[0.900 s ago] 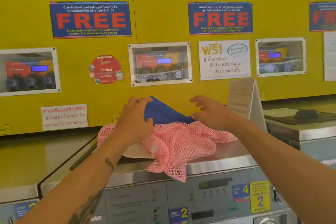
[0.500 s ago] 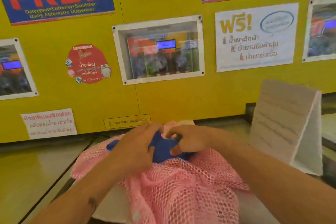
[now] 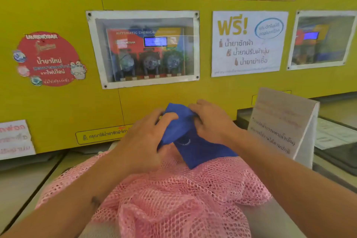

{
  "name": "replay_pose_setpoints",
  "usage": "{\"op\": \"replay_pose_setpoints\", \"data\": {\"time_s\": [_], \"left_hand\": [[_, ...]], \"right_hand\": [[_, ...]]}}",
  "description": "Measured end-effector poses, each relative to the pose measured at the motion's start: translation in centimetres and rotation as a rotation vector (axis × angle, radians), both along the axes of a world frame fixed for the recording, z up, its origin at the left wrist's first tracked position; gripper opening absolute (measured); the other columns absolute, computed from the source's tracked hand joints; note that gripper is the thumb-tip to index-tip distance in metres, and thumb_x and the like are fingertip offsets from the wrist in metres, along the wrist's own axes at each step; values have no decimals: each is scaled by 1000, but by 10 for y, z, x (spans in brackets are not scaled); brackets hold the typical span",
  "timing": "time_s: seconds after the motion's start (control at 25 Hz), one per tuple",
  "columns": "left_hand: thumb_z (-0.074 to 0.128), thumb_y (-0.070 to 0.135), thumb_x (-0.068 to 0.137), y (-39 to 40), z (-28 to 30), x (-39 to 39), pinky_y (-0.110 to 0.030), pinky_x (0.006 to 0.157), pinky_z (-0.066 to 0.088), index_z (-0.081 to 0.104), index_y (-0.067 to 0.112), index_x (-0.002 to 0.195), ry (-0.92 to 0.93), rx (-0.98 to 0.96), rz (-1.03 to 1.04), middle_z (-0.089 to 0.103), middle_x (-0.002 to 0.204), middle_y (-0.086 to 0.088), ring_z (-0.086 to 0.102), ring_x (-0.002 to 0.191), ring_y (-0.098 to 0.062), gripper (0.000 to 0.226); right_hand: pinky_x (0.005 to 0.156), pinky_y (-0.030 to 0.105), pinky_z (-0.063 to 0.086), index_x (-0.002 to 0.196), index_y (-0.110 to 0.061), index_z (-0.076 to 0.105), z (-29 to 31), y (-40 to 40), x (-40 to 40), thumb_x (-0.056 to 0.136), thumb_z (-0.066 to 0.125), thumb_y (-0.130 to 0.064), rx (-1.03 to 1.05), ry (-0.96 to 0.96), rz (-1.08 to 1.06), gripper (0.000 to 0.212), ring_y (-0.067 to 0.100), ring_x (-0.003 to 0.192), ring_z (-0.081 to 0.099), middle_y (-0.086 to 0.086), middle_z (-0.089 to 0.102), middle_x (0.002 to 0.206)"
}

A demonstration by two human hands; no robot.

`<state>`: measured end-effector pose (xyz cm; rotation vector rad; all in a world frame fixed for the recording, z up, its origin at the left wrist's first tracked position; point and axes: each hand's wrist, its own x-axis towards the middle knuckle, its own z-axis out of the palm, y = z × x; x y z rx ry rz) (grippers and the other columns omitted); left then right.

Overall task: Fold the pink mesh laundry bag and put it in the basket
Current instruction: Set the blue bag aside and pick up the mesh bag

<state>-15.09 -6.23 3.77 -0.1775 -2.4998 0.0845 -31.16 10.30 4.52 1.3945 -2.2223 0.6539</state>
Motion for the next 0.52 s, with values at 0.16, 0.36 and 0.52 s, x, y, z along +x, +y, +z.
{"op": "replay_pose_setpoints", "data": {"time_s": [0.16,0.36,0.52], "left_hand": [[61,20,83,-8,4,-52,-36,87,45,43,29,134,-69,115,2,40,138,6,50,111,-21,55],[52,11,89,-9,-27,-92,-21,97,34,57,21,133,-536,185,-45,52,140,2,48,126,-17,45],[44,0,84,-2,-37,-90,-26,99,39,67,20,120,-638,248,-111,58,133,3,52,121,-17,48]], "right_hand": [[57,37,30,93,-11,56,5,14,-35,91,49,-10,-132,118,-324,7,37,78,51,5,41,84],[84,44,51,116,-9,60,-26,25,-47,83,53,-21,502,-263,-548,36,38,107,57,14,58,121],[73,46,55,92,-16,64,-38,26,-47,81,47,-17,597,-366,-401,20,28,78,58,13,65,99]]}}
